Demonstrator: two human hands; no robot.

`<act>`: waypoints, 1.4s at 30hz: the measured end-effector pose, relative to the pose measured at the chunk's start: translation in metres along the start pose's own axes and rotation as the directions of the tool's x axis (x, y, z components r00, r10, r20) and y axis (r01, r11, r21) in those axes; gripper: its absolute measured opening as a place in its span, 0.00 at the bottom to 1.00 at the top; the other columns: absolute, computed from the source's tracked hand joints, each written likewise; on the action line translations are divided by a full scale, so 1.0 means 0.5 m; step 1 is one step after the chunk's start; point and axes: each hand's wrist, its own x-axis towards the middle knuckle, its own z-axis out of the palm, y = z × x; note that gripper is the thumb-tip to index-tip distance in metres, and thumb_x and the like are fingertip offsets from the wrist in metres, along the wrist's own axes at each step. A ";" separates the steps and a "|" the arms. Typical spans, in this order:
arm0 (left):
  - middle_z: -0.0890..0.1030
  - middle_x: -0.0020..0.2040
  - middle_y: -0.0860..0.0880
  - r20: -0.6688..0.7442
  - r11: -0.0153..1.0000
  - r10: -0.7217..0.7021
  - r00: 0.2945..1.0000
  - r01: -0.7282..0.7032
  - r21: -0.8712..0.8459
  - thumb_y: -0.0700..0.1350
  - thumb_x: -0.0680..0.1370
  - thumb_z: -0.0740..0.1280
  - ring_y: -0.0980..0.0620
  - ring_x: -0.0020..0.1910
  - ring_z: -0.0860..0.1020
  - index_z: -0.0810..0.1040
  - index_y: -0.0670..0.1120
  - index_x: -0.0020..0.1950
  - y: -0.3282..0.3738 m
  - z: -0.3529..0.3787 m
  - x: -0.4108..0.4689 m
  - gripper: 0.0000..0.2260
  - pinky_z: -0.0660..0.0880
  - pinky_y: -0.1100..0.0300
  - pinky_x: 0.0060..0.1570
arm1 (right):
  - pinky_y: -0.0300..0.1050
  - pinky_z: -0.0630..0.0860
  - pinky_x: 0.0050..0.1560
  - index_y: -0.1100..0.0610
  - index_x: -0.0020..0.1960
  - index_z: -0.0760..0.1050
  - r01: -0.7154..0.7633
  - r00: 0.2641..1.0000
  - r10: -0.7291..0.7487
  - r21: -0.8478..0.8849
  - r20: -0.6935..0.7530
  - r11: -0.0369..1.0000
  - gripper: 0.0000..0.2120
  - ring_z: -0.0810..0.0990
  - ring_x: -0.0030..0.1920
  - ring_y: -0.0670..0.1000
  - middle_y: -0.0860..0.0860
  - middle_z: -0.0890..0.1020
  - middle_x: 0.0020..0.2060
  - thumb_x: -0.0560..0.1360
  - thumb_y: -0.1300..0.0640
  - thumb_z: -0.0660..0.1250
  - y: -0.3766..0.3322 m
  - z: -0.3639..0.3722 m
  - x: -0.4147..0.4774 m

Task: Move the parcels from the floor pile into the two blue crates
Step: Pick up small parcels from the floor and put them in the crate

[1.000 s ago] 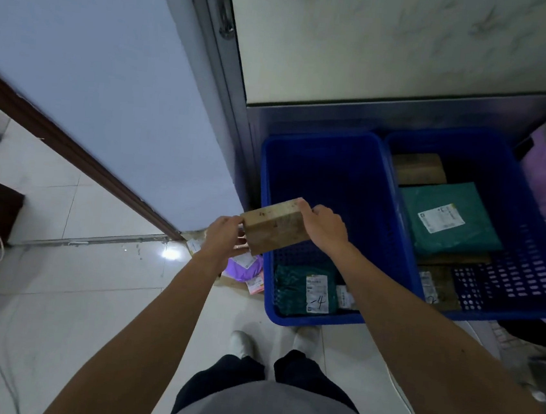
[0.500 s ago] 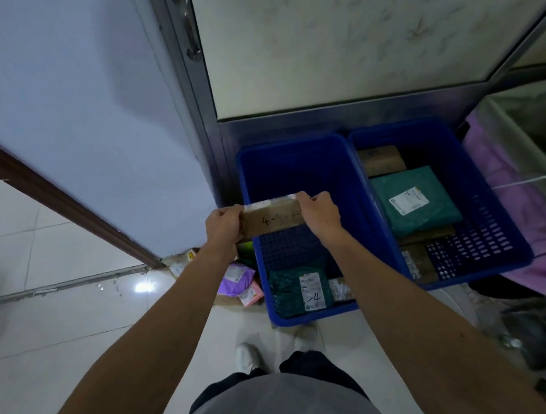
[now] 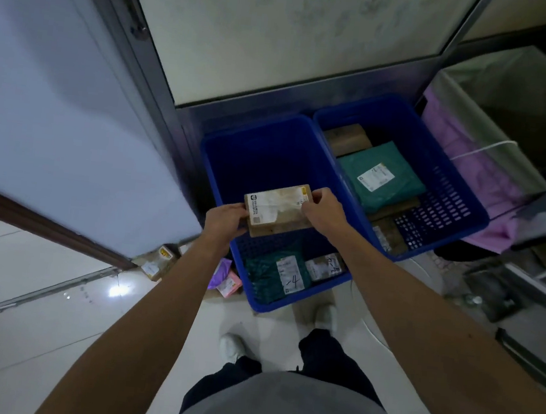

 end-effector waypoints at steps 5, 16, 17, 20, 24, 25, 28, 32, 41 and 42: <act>0.85 0.53 0.43 0.011 0.997 -0.040 0.999 0.039 0.060 0.37 0.78 0.68 0.47 0.49 0.85 0.83 0.42 0.56 -0.043 0.086 0.048 0.09 0.81 0.57 0.42 | 0.48 0.71 0.43 0.57 0.66 0.69 0.005 1.000 -0.001 -0.145 0.025 0.989 0.17 0.75 0.49 0.52 0.52 0.77 0.54 0.79 0.57 0.66 0.081 -0.049 0.059; 0.76 0.63 0.49 0.006 0.946 -0.106 0.994 0.099 0.309 0.48 0.81 0.65 0.47 0.59 0.78 0.72 0.49 0.69 -0.192 0.310 0.179 0.16 0.76 0.46 0.60 | 0.47 0.67 0.43 0.53 0.81 0.50 0.267 0.954 -0.115 -0.615 0.275 0.742 0.32 0.76 0.48 0.63 0.64 0.67 0.68 0.81 0.55 0.61 0.304 -0.062 0.297; 0.76 0.62 0.49 0.005 0.943 -0.114 0.993 0.107 0.316 0.48 0.81 0.64 0.47 0.58 0.78 0.72 0.50 0.67 -0.209 0.323 0.199 0.15 0.76 0.46 0.60 | 0.47 0.67 0.44 0.53 0.81 0.51 0.263 0.953 -0.096 -0.619 0.289 0.740 0.32 0.77 0.51 0.64 0.64 0.65 0.70 0.81 0.55 0.61 0.324 -0.054 0.318; 0.78 0.59 0.50 0.016 0.926 -0.131 0.991 0.117 0.360 0.47 0.80 0.64 0.49 0.54 0.79 0.74 0.52 0.62 -0.259 0.346 0.270 0.11 0.77 0.45 0.59 | 0.48 0.72 0.44 0.55 0.80 0.54 0.261 0.951 -0.083 -0.627 0.299 0.734 0.30 0.77 0.51 0.64 0.63 0.63 0.69 0.81 0.54 0.62 0.382 -0.021 0.374; 0.80 0.58 0.49 0.000 0.913 -0.158 0.987 0.146 0.381 0.46 0.79 0.64 0.48 0.53 0.80 0.77 0.52 0.62 -0.325 0.362 0.384 0.12 0.78 0.47 0.58 | 0.50 0.75 0.45 0.56 0.78 0.56 0.294 0.947 -0.093 -0.715 0.306 0.634 0.28 0.77 0.53 0.64 0.64 0.58 0.73 0.81 0.55 0.61 0.448 0.032 0.435; 0.80 0.58 0.48 -0.012 0.907 -0.150 0.989 0.143 0.397 0.46 0.79 0.64 0.48 0.52 0.80 0.76 0.52 0.63 -0.341 0.368 0.406 0.13 0.79 0.49 0.57 | 0.51 0.74 0.46 0.56 0.78 0.56 0.300 0.946 -0.085 -0.738 0.314 0.604 0.29 0.76 0.56 0.65 0.65 0.56 0.74 0.80 0.56 0.61 0.461 0.050 0.452; 0.79 0.60 0.47 -0.001 0.831 -0.068 0.998 0.057 0.554 0.45 0.80 0.62 0.48 0.52 0.79 0.73 0.50 0.70 -0.391 0.387 0.471 0.17 0.76 0.57 0.48 | 0.53 0.75 0.50 0.57 0.77 0.56 0.324 0.939 -0.077 -0.783 0.336 0.531 0.29 0.72 0.61 0.65 0.63 0.54 0.75 0.79 0.58 0.63 0.497 0.101 0.514; 0.77 0.65 0.43 0.072 0.701 -0.065 0.995 -0.006 0.713 0.42 0.79 0.62 0.42 0.59 0.77 0.69 0.49 0.74 -0.452 0.397 0.537 0.22 0.77 0.54 0.57 | 0.54 0.75 0.51 0.60 0.75 0.57 0.362 0.924 -0.016 -0.857 0.383 0.366 0.26 0.72 0.62 0.64 0.64 0.55 0.74 0.81 0.54 0.61 0.537 0.154 0.574; 0.81 0.61 0.43 0.104 0.591 0.009 0.995 -0.089 0.802 0.44 0.78 0.69 0.42 0.58 0.79 0.75 0.47 0.68 -0.516 0.384 0.611 0.18 0.78 0.49 0.57 | 0.50 0.71 0.43 0.61 0.77 0.54 0.617 0.787 0.080 -0.783 0.612 -0.079 0.26 0.76 0.59 0.61 0.63 0.66 0.69 0.83 0.54 0.56 0.569 0.187 0.673; 0.81 0.61 0.43 0.113 0.579 0.009 0.994 -0.098 0.809 0.45 0.78 0.70 0.42 0.58 0.79 0.75 0.47 0.68 -0.521 0.384 0.617 0.18 0.77 0.49 0.57 | 0.50 0.72 0.44 0.61 0.78 0.54 0.642 0.767 0.100 -0.758 0.634 -0.119 0.27 0.76 0.60 0.60 0.62 0.67 0.70 0.83 0.53 0.57 0.570 0.193 0.681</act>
